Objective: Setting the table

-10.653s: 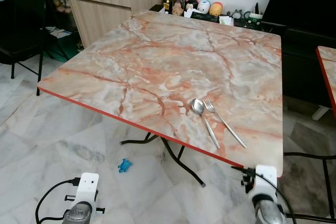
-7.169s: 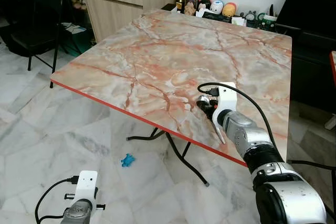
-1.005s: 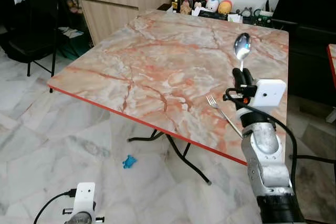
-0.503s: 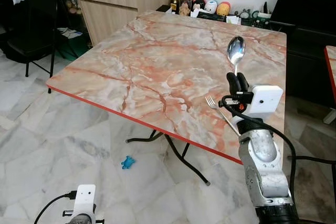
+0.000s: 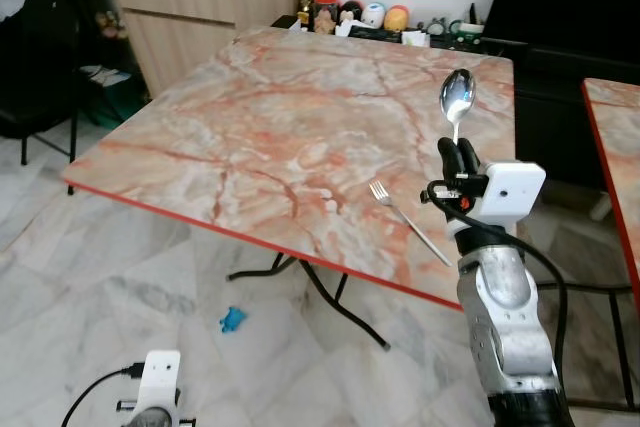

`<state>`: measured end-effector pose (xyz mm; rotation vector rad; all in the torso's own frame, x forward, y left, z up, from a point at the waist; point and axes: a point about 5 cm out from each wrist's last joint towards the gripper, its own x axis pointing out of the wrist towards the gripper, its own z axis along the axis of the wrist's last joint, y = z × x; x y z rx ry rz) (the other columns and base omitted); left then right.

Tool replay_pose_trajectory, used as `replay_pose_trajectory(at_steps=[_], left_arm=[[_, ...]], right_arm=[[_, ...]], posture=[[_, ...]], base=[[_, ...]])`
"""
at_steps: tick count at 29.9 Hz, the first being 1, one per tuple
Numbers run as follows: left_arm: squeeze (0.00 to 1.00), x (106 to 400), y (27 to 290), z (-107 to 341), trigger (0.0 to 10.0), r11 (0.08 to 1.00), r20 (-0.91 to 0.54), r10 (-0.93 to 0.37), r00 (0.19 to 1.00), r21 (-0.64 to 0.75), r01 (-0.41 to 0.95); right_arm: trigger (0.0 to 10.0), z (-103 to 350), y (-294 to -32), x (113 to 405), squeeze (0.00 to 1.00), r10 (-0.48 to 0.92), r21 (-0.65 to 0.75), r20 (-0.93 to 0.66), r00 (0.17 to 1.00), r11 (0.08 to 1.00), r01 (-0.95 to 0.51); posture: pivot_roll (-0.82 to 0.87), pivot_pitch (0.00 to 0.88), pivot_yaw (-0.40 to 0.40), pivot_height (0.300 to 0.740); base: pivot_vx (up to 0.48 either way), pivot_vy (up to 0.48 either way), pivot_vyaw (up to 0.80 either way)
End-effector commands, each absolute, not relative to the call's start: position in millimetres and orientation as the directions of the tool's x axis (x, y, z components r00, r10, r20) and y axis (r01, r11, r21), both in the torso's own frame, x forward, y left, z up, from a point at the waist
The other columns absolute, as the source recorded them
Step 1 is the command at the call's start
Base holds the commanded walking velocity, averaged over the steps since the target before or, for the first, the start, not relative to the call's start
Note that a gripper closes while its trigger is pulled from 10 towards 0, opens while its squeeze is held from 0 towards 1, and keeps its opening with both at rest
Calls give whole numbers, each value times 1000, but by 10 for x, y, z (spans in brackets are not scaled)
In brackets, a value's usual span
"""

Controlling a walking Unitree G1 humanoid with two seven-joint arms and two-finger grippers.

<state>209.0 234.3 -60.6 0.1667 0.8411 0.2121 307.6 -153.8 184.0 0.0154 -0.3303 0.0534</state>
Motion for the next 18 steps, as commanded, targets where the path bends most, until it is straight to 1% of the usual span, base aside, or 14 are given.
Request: replay_pose_trajectory(at_steps=[1, 9, 18], left_arm=[[0, 2055, 2345, -627, 10000, 964, -728, 258, 635, 241, -114], [0, 2004, 2354, -653, 10000, 961, -734, 274, 621, 239, -142], [0, 2045, 2337, -636, 10000, 962, -731, 266, 629, 237, -132]], right_arm=[[10000, 1932, -1542, 3094, 0, 54, -3, 350, 935, 998, -56], [10000, 1982, -1506, 3161, 0, 57, 10, 356, 933, 998, -64], [10000, 2028, -1493, 3197, 0, 57, 6, 365, 929, 998, -64]], posture=[[-6, 0, 31, 740], [-10, 0, 24, 740], [-10, 0, 33, 740]], base=[[0, 0, -800], [0, 0, -800], [0, 0, -800]])
